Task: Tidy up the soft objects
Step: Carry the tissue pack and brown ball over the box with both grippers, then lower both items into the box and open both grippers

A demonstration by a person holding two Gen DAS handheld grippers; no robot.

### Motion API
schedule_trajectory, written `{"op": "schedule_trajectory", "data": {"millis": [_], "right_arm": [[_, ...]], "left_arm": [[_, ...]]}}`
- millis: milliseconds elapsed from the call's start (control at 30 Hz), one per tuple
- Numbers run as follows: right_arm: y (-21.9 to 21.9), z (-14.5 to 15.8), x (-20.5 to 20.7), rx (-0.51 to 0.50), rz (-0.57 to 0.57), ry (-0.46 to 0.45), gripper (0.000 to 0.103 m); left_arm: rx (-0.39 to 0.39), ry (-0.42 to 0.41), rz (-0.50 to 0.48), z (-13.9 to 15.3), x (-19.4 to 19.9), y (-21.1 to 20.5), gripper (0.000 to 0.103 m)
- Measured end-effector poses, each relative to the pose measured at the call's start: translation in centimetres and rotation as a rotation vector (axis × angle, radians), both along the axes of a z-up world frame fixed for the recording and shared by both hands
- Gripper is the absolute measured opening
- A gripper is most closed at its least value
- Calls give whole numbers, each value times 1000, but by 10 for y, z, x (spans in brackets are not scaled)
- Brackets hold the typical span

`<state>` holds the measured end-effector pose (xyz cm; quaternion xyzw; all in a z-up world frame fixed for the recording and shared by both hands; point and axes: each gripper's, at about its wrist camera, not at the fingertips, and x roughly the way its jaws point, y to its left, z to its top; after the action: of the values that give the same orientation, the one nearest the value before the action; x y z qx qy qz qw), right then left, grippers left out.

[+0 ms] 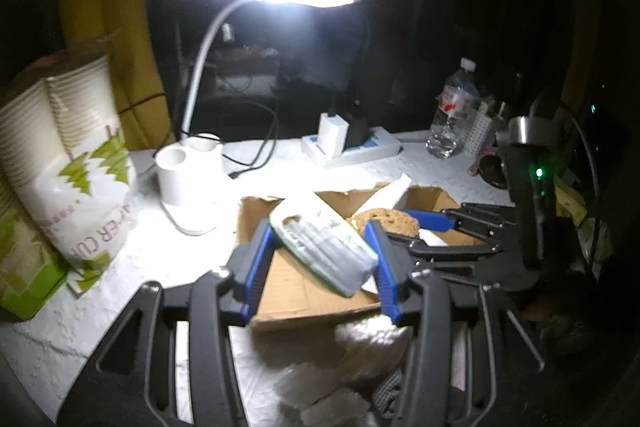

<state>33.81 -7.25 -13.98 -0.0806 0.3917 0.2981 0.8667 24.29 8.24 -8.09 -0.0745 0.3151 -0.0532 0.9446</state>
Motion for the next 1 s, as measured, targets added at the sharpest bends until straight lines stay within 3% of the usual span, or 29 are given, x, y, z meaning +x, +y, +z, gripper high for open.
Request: {"op": "schedule_trajectory", "data": {"millis": [333, 733, 1000], "right_arm": [[-38, -14, 5, -28, -65, 7, 48], [-51, -17, 3, -26, -91, 20, 48], [-53, -6, -4, -11, -95, 10, 51]], "left_arm": [[-1, 56, -55, -24, 33, -30, 47], [6, 179, -80, -63, 61, -49, 48], [16, 211, -73, -63, 59, -55, 51]]}}
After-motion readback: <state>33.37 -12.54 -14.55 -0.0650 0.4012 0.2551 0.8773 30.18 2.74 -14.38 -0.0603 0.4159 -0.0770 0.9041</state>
